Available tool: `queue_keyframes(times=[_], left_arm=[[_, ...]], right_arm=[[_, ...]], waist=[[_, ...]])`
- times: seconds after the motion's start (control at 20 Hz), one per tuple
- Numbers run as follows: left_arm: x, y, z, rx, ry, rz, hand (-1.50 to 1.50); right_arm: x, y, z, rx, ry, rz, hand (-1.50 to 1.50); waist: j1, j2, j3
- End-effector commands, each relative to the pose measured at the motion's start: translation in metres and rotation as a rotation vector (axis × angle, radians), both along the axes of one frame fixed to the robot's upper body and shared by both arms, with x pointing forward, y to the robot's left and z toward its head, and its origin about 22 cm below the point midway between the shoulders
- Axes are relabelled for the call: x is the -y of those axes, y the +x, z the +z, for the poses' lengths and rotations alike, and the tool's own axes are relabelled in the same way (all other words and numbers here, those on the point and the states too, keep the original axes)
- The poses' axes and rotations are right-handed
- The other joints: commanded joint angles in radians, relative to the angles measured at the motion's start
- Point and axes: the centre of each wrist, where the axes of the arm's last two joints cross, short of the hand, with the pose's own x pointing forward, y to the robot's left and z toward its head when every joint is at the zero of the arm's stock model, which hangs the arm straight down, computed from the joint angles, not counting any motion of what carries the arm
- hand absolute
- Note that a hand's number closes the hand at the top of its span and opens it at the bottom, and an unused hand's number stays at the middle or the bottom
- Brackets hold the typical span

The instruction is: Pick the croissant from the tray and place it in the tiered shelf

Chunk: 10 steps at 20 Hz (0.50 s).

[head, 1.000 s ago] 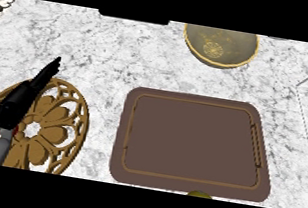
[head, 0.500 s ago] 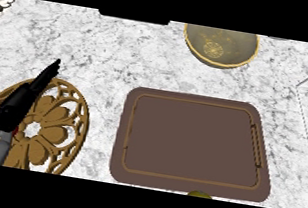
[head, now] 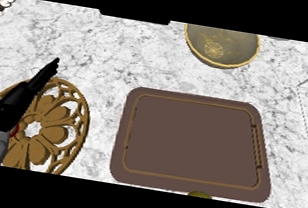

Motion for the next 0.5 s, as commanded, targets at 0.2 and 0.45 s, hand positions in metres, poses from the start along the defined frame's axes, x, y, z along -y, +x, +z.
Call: queue_keyframes(times=[0.2, 0.45], left_arm=[[-0.011, -0.005, -0.014, 0.010, 0.009, 0.014, 0.00], [-0.003, -0.001, 0.005, 0.007, 0.009, 0.010, 0.00]], right_arm=[[0.027, 0.005, -0.029, 0.042, 0.152, 0.013, -1.50], [0.031, -0.014, -0.012, 0.336, 0.326, 0.062, -1.50]], waist=[[0.000, 0.000, 0.000], [-0.009, -0.005, 0.000]])
